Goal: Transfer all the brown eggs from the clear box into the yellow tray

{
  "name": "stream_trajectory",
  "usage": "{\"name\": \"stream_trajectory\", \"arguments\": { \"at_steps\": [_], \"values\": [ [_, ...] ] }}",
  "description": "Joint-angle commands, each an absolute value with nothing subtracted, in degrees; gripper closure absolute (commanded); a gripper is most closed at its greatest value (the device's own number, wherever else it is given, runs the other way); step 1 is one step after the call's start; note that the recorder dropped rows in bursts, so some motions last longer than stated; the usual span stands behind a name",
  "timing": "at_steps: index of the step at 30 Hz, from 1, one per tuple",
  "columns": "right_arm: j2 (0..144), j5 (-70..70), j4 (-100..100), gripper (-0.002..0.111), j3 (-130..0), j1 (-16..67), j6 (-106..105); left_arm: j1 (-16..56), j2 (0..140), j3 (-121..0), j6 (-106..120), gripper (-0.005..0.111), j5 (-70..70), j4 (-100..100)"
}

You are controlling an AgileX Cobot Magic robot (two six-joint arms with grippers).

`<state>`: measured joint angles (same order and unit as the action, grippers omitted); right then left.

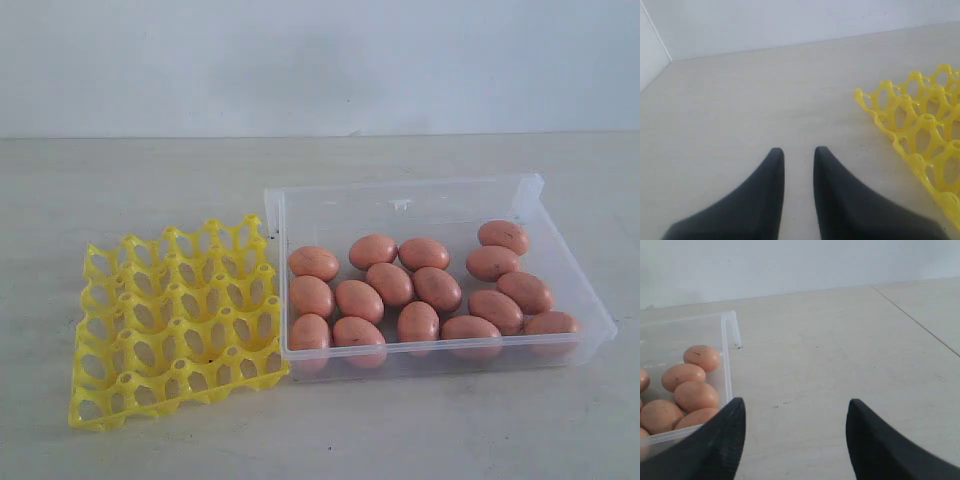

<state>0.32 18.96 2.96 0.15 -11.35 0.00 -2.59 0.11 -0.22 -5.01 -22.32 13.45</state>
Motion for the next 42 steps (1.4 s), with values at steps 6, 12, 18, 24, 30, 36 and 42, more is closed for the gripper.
{"name": "stream_trajectory", "arguments": {
  "at_steps": [6, 12, 18, 24, 30, 36, 42],
  "values": [
    [0.0, 18.67, 2.52, 0.052, 0.0, -11.42, 0.0, -2.72, 0.0, 0.0, -5.11, 0.085, -21.91, 13.34],
    [0.0, 20.24, 2.26, 0.052, 0.0, -11.42, -0.44, -2.72, 0.0, 0.0, -5.11, 0.085, -21.91, 13.34],
    [0.0, 20.0, 2.26, 0.052, 0.0, -11.42, -0.44, -2.72, 0.0, 0.0, -5.11, 0.085, -21.91, 13.34],
    [0.0, 17.2, -4.42, 0.052, 0.0, -11.42, -7.06, -2.72, 0.0, 0.0, -5.11, 0.085, -21.91, 13.34],
    [0.0, 7.34, -9.87, 0.052, 0.0, -11.42, -15.32, -2.72, 0.0, 0.0, -5.11, 0.085, -21.91, 13.34],
    [0.0, -3.74, -9.62, 0.052, 0.0, -11.42, -14.95, -2.72, 0.0, 0.0, -5.11, 0.085, -21.91, 13.34],
    [0.0, -9.11, 1.12, 0.052, 0.0, -11.42, 15.15, -2.72, 0.0, 0.0, -5.11, 0.085, -21.91, 13.34]
  ]
}}
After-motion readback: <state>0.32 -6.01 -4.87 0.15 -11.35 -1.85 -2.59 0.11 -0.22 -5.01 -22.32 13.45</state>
